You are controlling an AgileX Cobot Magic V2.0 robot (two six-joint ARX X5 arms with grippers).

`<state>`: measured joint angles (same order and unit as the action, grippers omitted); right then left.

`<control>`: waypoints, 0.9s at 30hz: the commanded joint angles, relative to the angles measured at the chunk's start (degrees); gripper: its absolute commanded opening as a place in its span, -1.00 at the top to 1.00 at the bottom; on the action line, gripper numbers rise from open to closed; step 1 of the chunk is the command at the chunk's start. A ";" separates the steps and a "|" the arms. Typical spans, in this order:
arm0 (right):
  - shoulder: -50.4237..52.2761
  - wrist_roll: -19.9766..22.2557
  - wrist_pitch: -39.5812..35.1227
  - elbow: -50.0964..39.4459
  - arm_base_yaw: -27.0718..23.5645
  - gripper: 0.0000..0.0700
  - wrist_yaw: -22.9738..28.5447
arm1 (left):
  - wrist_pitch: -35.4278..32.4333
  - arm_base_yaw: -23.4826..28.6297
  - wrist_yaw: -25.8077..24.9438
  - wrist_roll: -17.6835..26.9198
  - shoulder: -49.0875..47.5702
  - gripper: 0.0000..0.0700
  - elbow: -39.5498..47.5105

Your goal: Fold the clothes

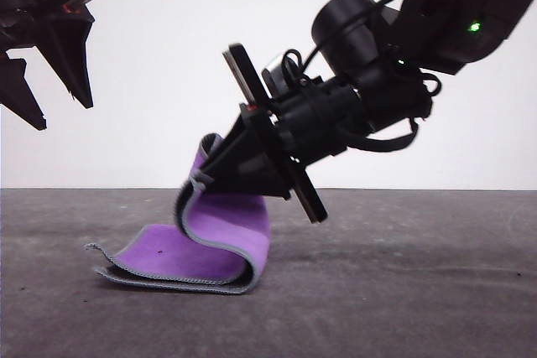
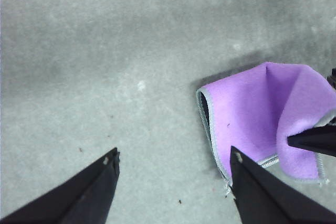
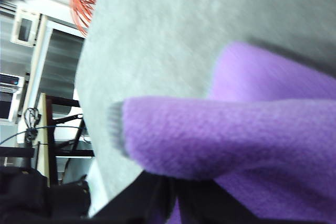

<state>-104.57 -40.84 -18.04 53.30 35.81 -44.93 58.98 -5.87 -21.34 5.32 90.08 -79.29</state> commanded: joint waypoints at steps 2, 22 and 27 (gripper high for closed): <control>-2.09 -0.81 -0.36 1.29 1.07 0.98 -0.12 | -0.04 -0.02 -0.09 0.16 0.79 -0.15 -0.92; -2.56 -0.34 -0.57 1.55 1.50 0.03 -1.28 | -0.18 -0.02 -0.09 0.17 0.79 -0.15 -0.92; -2.45 -0.63 -3.52 1.85 0.32 -0.23 -5.49 | -0.20 -0.04 -0.11 0.17 0.79 -0.15 -0.92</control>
<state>-106.02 -41.03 -20.58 54.02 36.00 -49.90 58.92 -5.87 -21.33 5.32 90.08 -79.29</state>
